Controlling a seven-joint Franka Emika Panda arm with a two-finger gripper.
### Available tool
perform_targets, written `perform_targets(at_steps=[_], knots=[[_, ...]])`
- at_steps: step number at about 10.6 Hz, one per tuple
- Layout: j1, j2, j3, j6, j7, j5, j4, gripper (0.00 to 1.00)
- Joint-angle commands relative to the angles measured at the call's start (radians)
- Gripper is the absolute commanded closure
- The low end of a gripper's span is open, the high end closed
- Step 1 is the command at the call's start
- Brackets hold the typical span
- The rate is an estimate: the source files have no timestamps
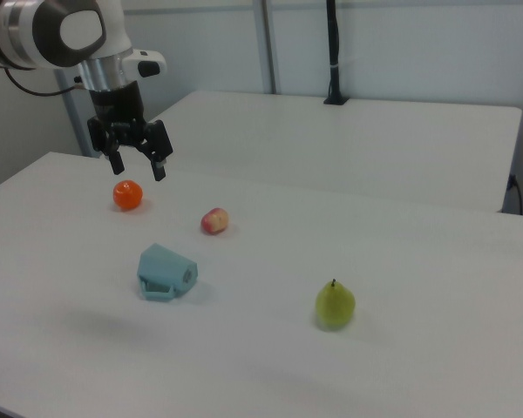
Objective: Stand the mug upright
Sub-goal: 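Move the gripper down toward the light-blue mug lying on its side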
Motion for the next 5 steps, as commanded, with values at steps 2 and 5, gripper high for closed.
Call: perform_targets(at_steps=[2, 5], knots=[[0.001, -0.022, -0.011, 0.001, -0.023, 0.016, -0.027, 0.0], [0.011, -0.008, -0.005, 0.004, -0.013, 0.001, -0.023, 0.0]])
